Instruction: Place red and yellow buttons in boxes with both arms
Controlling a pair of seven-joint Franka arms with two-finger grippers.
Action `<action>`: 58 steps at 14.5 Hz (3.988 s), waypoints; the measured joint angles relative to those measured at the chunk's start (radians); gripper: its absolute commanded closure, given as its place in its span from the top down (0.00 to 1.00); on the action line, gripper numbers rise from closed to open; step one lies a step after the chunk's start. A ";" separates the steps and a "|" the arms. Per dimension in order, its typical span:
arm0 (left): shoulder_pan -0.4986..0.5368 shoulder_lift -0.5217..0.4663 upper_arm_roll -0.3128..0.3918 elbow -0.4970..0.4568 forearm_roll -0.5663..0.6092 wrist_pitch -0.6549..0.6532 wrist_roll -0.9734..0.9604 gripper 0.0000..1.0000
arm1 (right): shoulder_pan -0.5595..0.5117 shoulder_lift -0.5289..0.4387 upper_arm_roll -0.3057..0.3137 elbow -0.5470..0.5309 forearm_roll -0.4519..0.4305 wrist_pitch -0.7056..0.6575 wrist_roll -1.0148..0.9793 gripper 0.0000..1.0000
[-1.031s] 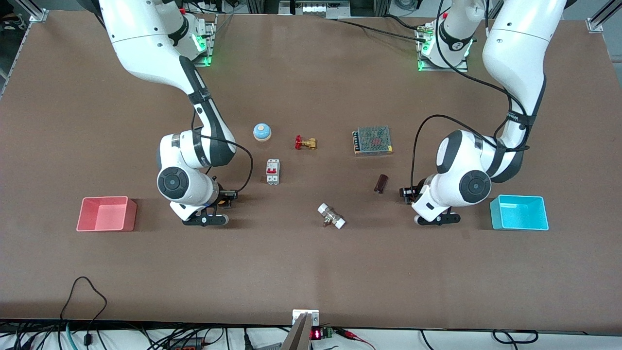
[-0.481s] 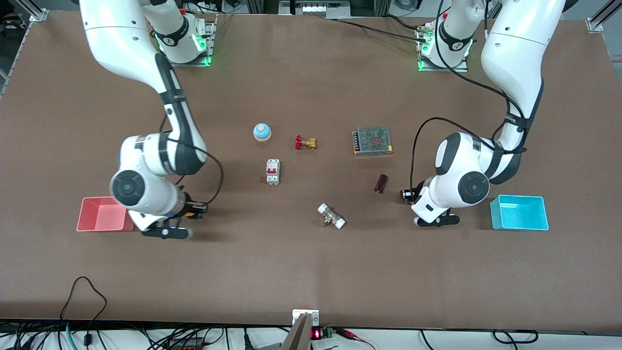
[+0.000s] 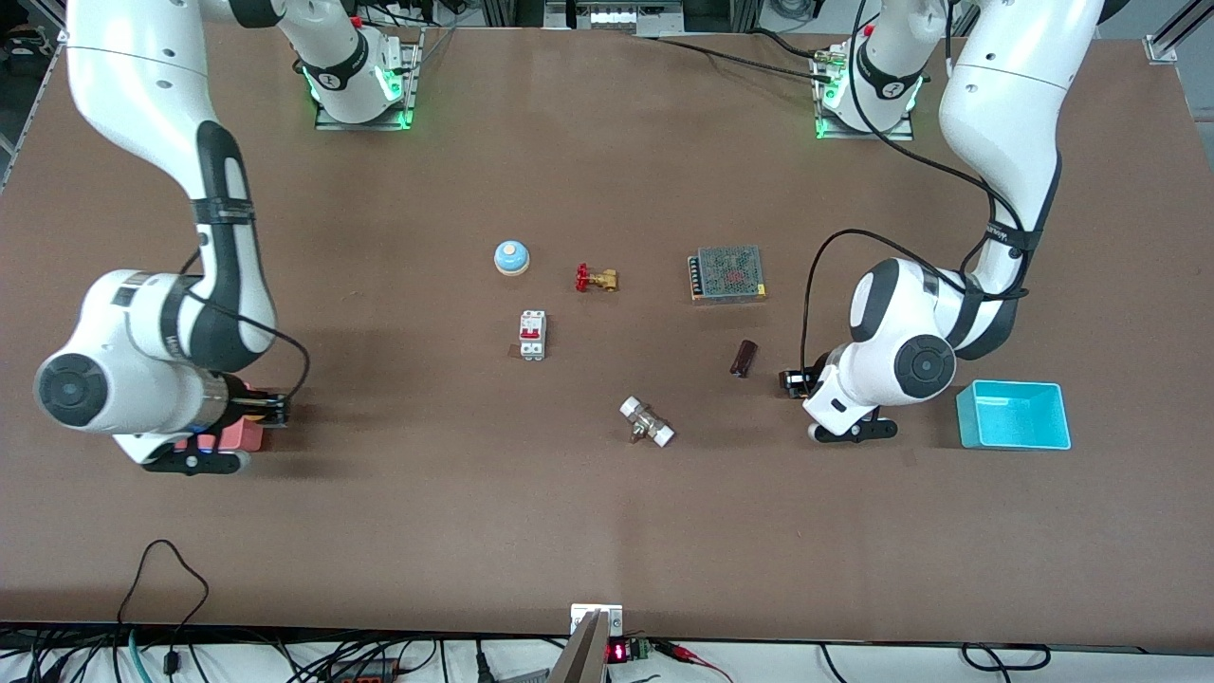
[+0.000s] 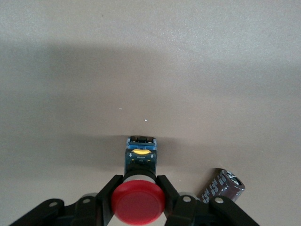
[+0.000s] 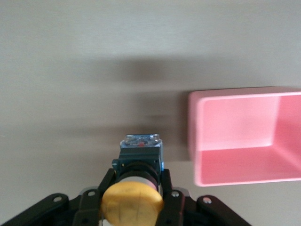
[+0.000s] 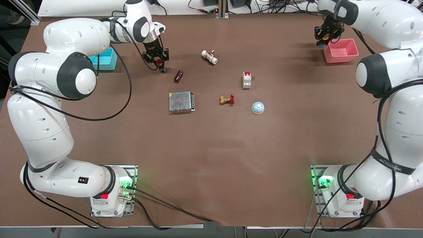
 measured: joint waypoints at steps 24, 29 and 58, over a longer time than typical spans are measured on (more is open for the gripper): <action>0.303 -0.066 0.084 0.205 0.088 -0.211 0.411 0.27 | -0.119 0.082 -0.001 0.001 -0.062 0.065 -0.177 0.26; 0.394 -0.020 0.087 0.204 0.124 -0.170 0.532 0.27 | -0.128 0.101 -0.001 0.002 -0.062 0.118 -0.189 0.26; 0.272 -0.093 0.068 0.257 0.128 -0.165 0.441 0.90 | -0.024 -0.240 0.000 0.039 0.029 -0.233 -0.079 1.00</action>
